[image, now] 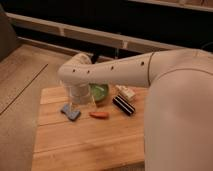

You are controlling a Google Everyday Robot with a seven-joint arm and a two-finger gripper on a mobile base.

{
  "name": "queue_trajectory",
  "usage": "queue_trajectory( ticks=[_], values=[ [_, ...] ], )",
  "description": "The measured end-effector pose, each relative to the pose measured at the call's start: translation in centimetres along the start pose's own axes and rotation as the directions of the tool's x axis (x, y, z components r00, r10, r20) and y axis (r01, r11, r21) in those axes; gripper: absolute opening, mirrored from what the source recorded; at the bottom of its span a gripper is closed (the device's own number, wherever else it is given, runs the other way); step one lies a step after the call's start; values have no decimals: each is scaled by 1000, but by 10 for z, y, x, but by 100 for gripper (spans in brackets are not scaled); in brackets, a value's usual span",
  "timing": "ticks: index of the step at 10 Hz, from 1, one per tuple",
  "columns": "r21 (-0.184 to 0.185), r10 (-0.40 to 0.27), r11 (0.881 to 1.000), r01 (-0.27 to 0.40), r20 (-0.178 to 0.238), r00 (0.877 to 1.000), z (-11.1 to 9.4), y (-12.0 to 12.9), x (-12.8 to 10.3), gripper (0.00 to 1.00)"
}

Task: Pick up the ceramic bowl

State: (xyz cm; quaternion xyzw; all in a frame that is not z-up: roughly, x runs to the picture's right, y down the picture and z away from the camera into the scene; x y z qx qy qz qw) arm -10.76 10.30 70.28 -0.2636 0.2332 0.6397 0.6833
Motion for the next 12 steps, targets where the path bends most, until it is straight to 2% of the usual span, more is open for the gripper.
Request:
queue_trajectory(
  ticks=[4,5,6,7,8,9,10,11,12],
  values=[
    [1,-1,1000,1,2,1000,0,0,0,65],
    [1,-5,1000,5,14,1000,-1,-1,-3,65],
    [-4,-18,1000,18,39,999,-2,0,-9,65],
    [-15,-55,998,57,102,993,-5,0,-25,65],
    [-25,-106,993,113,180,978,-11,-1,-48,65],
    [-25,-139,989,149,226,964,-15,-5,-65,65],
    [-12,-176,982,186,277,945,-22,-13,-85,65],
    [13,-206,977,213,317,926,-30,-25,-104,65],
    [26,-213,976,217,331,919,-34,-33,-112,65]
  ],
)
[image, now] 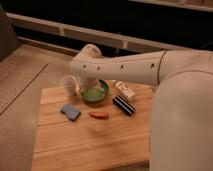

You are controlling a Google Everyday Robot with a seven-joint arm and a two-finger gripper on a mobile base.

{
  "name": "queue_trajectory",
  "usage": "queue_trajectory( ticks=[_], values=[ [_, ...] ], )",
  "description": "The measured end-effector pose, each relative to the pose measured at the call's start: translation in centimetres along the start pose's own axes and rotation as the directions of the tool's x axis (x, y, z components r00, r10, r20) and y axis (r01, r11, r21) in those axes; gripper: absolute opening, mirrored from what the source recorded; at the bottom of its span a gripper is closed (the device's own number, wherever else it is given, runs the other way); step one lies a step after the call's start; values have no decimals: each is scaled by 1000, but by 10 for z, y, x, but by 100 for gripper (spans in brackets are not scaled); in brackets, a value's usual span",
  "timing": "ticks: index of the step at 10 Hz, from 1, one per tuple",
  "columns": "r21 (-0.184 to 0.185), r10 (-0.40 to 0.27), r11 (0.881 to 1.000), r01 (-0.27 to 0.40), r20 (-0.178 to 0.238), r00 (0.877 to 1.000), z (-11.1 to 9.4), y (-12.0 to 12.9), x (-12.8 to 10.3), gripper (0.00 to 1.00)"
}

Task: Pick up the ceramic bowl

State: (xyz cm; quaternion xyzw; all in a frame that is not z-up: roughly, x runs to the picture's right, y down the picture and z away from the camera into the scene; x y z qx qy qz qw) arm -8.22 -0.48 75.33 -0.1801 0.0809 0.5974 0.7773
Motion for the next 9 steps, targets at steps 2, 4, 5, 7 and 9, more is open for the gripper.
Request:
queue_trajectory(
  ticks=[2,4,5,7,9],
  values=[
    [0,-2,1000,2,1,1000,0,0,-1,65],
    [3,-5,1000,5,-6,1000,3,0,2,65],
    [13,0,1000,0,-23,1000,16,-9,7,65],
    [44,59,997,-57,-43,997,50,-60,14,65],
    [69,99,993,-96,-40,994,67,-102,12,65]
  ],
)
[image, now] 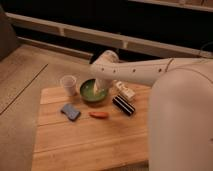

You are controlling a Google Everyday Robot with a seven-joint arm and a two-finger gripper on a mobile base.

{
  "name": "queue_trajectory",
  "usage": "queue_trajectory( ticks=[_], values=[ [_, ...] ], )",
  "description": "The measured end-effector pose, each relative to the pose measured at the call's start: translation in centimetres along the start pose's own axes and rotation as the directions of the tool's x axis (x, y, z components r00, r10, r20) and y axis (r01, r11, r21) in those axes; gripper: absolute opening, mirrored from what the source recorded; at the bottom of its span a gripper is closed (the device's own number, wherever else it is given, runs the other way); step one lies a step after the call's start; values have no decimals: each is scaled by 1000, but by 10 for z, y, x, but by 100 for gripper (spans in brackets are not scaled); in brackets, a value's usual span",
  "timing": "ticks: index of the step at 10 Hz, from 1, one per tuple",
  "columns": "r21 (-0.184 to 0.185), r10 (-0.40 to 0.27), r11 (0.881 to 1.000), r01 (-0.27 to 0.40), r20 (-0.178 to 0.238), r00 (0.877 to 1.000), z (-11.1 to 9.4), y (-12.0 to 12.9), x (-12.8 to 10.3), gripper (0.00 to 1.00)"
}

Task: Pick up the ceramic bowl

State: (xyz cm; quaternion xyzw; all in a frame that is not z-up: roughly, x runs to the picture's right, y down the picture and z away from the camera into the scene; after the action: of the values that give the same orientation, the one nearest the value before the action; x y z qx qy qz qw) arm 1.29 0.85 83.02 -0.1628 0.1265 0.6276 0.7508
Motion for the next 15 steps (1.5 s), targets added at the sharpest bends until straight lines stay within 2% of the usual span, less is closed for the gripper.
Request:
queue_trajectory(
  ticks=[3,5,7,11,13,15],
  values=[
    [5,44,999,-44,7,999,23,-52,-16,65],
    [-23,63,998,-63,11,998,35,-68,-28,65],
    [-45,61,997,-61,9,998,41,-68,-36,65],
    [-39,67,997,-66,12,998,40,-70,-35,65],
    [-9,84,996,-84,53,995,31,-77,-47,65],
    [12,64,998,-65,87,994,25,-65,-64,65]
  ],
)
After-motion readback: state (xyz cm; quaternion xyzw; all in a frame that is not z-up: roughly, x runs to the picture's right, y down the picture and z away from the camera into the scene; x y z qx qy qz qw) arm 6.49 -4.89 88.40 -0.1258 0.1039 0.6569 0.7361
